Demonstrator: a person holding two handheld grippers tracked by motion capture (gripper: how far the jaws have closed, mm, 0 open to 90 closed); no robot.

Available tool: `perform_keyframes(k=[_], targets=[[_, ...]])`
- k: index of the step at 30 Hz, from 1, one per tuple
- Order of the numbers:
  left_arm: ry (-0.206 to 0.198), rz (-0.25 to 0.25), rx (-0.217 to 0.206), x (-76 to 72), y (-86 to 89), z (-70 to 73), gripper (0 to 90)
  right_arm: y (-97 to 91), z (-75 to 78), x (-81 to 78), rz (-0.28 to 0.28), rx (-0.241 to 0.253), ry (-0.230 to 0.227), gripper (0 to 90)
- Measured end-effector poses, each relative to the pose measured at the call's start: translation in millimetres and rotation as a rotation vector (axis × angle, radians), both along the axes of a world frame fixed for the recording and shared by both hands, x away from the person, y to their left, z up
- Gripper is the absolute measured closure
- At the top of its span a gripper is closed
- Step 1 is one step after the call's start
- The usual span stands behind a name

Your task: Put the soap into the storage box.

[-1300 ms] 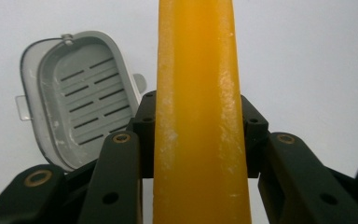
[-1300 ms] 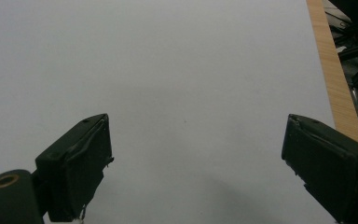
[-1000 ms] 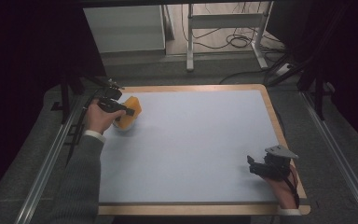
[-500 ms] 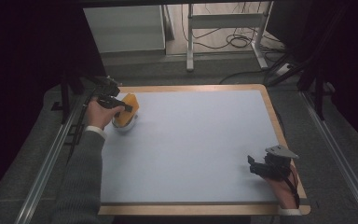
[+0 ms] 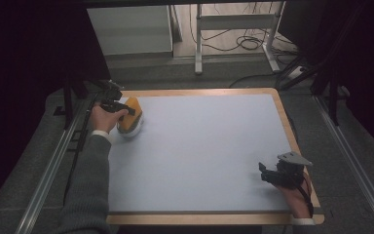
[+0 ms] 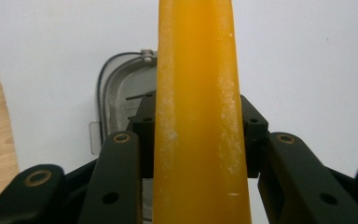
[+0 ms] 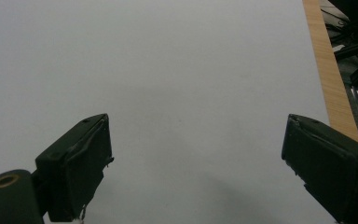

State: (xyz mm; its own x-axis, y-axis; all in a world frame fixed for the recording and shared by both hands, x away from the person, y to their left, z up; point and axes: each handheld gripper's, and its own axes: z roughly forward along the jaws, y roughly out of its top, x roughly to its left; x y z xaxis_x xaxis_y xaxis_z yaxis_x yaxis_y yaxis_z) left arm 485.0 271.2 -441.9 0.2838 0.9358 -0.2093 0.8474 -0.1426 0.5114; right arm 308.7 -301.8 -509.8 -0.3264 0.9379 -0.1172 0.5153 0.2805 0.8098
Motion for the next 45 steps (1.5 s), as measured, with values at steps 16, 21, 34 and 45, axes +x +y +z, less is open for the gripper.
perform_keyframes(k=[16, 21, 34, 45], targets=[[0.005, 0.027, -0.008, 5.1, 3.7, -17.1, 60.8, -1.2, -1.1, 0.2, -0.011, -0.012, 0.004, 8.4], [0.01, 0.034, -0.008, 5.5, 4.1, -22.2, 60.8, -1.5, -1.8, 0.9, -0.013, -0.013, 0.008, 8.4], [-0.075, 0.033, 0.021, -6.0, 1.6, -4.8, 37.2, 0.5, -1.0, 0.0, 0.001, -0.01, 0.003, 8.4], [-0.134, -0.038, 0.004, -41.4, 3.7, 23.9, 27.9, 1.6, -0.5, -0.3, 0.005, -0.015, -0.002, 8.4]])
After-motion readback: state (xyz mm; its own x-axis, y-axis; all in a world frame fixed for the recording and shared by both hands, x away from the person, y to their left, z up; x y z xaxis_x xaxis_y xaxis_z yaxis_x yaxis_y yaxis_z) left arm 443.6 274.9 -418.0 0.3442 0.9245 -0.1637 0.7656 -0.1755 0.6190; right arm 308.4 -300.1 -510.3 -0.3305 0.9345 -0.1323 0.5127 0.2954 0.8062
